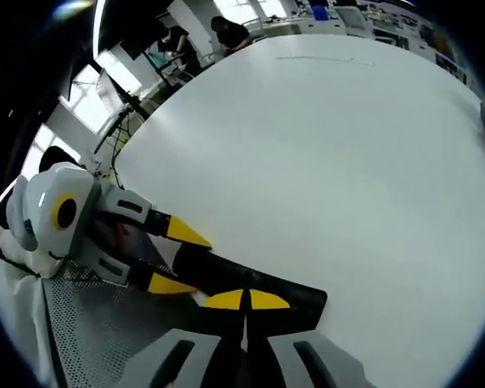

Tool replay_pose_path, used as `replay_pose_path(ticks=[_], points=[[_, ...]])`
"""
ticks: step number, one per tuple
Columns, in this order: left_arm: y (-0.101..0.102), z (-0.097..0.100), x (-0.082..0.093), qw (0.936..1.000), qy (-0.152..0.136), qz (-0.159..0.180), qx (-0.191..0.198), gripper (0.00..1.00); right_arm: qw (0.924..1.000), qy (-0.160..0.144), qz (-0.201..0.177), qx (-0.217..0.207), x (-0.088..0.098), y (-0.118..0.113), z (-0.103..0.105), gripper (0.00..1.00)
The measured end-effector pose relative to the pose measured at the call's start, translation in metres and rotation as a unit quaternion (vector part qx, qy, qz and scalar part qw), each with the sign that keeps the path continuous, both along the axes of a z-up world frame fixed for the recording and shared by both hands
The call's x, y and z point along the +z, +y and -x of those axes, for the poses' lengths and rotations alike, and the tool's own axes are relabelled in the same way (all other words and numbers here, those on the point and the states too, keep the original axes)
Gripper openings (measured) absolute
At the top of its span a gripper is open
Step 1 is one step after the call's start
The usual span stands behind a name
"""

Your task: Press the specified remote control buttons in sequence, fully releasing each button before pressing the next.

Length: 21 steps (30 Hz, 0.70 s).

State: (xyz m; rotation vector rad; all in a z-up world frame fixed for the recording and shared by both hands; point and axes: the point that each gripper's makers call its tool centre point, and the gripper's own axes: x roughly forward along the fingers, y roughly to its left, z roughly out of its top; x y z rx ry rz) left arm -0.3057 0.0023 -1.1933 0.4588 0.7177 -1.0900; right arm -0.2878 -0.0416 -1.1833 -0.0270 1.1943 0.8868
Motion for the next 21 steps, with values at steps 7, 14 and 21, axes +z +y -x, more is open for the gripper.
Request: replay_pose_path(ticks=[7,14,21], points=[[0.0000,-0.0004,-0.0001,1.0000,-0.001,0.001,-0.001,0.25,1.0000,0.000,0.002,0.000,-0.0005,0.0005,0.0002,0.00],[-0.0001,-0.0004,-0.0001,1.0000,-0.001,0.001,-0.001,0.25,0.9993,0.021,-0.018,-0.024,-0.0007,-0.0013,-0.0012,0.00],[-0.0005,-0.0004,-0.0002,1.0000,-0.001,0.002,-0.002,0.25,0.9973,0.042,-0.036,-0.047,-0.0006,-0.0021,-0.0015,0.00]])
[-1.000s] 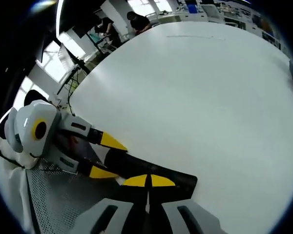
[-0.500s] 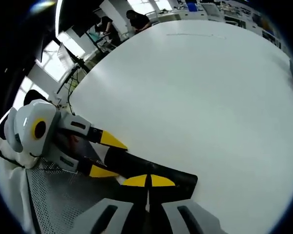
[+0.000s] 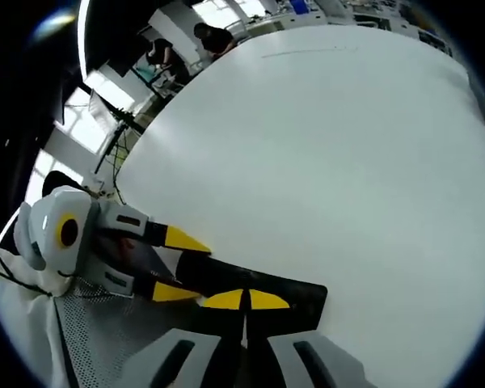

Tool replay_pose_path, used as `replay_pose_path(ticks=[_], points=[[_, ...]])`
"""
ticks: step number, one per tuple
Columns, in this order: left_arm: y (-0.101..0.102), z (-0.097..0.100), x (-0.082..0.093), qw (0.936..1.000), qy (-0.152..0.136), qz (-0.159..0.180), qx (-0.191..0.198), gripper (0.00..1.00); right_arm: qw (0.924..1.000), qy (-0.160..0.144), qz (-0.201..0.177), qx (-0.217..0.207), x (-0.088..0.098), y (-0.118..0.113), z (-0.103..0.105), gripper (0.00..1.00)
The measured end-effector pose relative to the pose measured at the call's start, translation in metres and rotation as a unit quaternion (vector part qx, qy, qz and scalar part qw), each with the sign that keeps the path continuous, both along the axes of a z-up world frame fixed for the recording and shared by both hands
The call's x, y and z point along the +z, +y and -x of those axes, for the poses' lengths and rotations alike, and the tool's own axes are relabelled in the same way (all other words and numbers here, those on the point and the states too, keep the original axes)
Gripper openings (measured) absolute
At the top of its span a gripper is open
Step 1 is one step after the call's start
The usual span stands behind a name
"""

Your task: Press the specified remote control buttons in sequence, fully releasing each button before pressing the next.

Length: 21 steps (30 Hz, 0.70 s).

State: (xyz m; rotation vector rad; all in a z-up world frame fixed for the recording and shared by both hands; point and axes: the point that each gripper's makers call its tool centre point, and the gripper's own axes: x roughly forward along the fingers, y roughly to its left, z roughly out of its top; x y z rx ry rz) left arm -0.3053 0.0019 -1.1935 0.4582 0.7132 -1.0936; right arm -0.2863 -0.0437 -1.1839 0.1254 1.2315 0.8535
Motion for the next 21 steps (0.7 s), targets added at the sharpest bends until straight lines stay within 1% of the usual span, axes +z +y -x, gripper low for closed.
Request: replay_pose_path(ticks=[3,10,11,13,16,21], points=[[-0.0001,-0.0001,-0.0001,1.0000,0.000,-0.001,0.000,0.25,1.0000,0.004,-0.006,-0.006,-0.0001,0.0000,-0.0004,0.00],[0.0001,-0.0002,-0.0002,1.0000,0.000,-0.001,0.000,0.25,1.0000,-0.006,-0.004,-0.003,0.0003,0.0015,-0.0010,0.00],[0.0001,-0.0002,-0.0001,1.0000,0.000,-0.001,0.000,0.25,1.0000,-0.004,-0.006,-0.007,0.0004,0.0013,-0.0013,0.00],[0.0000,-0.0004,-0.0001,1.0000,0.000,-0.001,0.001,0.25,0.9993,0.014,-0.019,-0.031,0.0007,0.0011,-0.0020,0.00],[-0.0002,-0.0005,0.0001,1.0000,-0.001,-0.001,0.001,0.25,0.9969,0.041,-0.039,-0.055,0.0018,0.0001,-0.0019,0.00],[-0.0002,-0.0003,0.0002,1.0000,0.000,-0.001,0.001,0.25,0.9973,0.041,-0.034,-0.051,0.0018,-0.0006,-0.0002,0.00]])
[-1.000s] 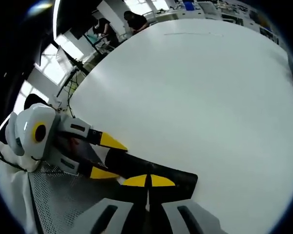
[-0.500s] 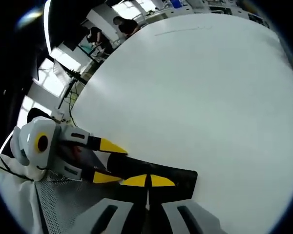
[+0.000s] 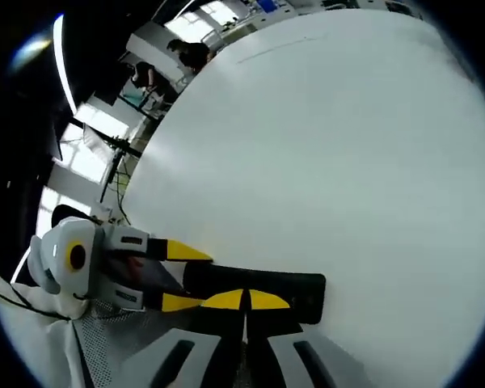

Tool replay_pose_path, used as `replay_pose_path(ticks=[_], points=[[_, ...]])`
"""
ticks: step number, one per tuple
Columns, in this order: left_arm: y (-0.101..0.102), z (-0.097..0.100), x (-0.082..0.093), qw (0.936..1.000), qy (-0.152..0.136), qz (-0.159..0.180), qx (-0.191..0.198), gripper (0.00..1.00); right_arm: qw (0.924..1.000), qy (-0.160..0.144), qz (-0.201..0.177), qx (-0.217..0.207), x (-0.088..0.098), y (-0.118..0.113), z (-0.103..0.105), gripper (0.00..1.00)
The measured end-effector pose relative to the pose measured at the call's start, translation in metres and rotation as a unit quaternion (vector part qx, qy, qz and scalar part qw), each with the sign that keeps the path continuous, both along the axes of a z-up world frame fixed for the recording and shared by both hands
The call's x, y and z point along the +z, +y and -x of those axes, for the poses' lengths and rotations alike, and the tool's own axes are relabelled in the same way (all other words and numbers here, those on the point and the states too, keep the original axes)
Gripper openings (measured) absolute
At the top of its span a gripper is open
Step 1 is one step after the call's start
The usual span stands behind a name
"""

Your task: Press the specified remote control buttons in sequence, fully releasing each button before pressing the next.

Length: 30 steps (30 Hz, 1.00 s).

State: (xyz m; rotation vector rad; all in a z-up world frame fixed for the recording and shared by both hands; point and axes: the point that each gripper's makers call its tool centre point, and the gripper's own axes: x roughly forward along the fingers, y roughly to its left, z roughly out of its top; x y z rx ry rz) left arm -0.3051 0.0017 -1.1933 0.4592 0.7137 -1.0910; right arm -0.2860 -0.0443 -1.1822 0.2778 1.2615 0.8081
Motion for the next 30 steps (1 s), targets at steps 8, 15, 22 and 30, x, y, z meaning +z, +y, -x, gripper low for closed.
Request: replay_pose_path(ticks=[8,15,22,30], points=[[0.000,0.000,0.000,1.0000,0.000,0.000,0.001,0.25,0.9991,0.037,0.019,-0.011,-0.002,-0.009,0.006,0.00],[0.000,0.000,0.000,1.0000,0.000,0.001,0.001,0.25,0.9987,0.010,0.050,-0.002,-0.001,-0.016,0.002,0.00],[0.000,0.000,0.000,1.0000,-0.001,0.001,-0.002,0.25,0.9962,-0.016,0.080,0.029,-0.002,-0.015,0.003,0.00],[-0.001,0.001,0.000,1.0000,-0.001,0.001,-0.002,0.26,0.9795,-0.042,0.168,0.103,-0.006,-0.014,0.005,0.00]])
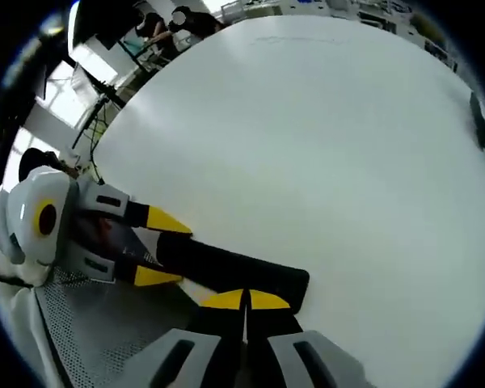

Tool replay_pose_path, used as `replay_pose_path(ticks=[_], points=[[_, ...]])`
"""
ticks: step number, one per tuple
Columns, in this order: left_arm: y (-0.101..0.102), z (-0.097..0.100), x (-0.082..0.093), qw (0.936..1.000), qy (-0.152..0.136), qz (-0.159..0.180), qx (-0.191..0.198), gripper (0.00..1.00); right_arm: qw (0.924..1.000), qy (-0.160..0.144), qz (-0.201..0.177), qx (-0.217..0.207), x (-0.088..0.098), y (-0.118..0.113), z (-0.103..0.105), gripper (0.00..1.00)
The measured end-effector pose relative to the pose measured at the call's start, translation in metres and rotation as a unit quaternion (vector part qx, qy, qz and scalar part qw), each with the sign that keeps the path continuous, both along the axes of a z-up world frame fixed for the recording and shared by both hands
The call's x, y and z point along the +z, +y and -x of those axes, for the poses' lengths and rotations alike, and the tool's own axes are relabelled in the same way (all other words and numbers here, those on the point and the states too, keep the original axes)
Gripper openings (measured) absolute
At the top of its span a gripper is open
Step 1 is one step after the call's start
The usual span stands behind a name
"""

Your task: Press the specified remote control buttons in sequence, fully releasing each button before pressing the next.

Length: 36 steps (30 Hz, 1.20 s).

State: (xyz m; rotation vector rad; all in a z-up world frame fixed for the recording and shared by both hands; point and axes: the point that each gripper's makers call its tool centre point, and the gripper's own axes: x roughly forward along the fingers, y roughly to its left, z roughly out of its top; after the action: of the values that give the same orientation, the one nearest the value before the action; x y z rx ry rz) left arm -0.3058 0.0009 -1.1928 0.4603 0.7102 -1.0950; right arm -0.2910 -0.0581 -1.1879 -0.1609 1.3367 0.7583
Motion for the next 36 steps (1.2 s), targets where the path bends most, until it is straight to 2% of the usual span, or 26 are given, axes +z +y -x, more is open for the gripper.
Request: replay_pose_path(ticks=[5,11,13,16,18,22,28,32,36], points=[[0.0001,0.0001,-0.0001,1.0000,0.000,0.000,0.000,0.26,0.9981,-0.019,0.054,0.024,-0.0017,0.0002,-0.0004,0.00],[-0.0001,0.0003,-0.0004,1.0000,-0.001,0.001,-0.002,0.25,0.9966,-0.027,0.073,0.029,-0.0026,-0.0001,-0.0009,0.00],[-0.0002,0.0004,-0.0005,1.0000,-0.001,0.000,-0.003,0.25,0.9967,-0.022,0.077,0.014,-0.0027,-0.0011,-0.0016,0.00],[-0.0003,0.0005,-0.0004,1.0000,-0.001,0.000,-0.004,0.25,0.9971,-0.024,0.070,0.020,-0.0026,-0.0016,-0.0014,0.00],[-0.0004,0.0005,-0.0004,1.0000,-0.002,0.000,-0.004,0.25,0.9969,-0.032,0.061,0.038,-0.0027,-0.0018,-0.0008,0.00],[-0.0006,0.0004,-0.0004,1.0000,-0.002,0.001,-0.004,0.25,0.9967,-0.036,0.062,0.037,-0.0027,-0.0012,-0.0005,0.00],[-0.0008,0.0002,-0.0008,1.0000,-0.001,0.001,-0.004,0.25,0.9951,-0.049,0.062,0.060,-0.0028,-0.0010,-0.0007,0.00],[-0.0009,0.0002,-0.0008,1.0000,-0.002,0.001,-0.004,0.25,0.9966,-0.044,0.058,0.037,-0.0021,-0.0011,-0.0009,0.00],[-0.0009,0.0001,-0.0007,1.0000,-0.002,0.001,-0.004,0.25,0.9962,-0.055,0.056,0.038,-0.0015,-0.0018,-0.0005,0.00]])
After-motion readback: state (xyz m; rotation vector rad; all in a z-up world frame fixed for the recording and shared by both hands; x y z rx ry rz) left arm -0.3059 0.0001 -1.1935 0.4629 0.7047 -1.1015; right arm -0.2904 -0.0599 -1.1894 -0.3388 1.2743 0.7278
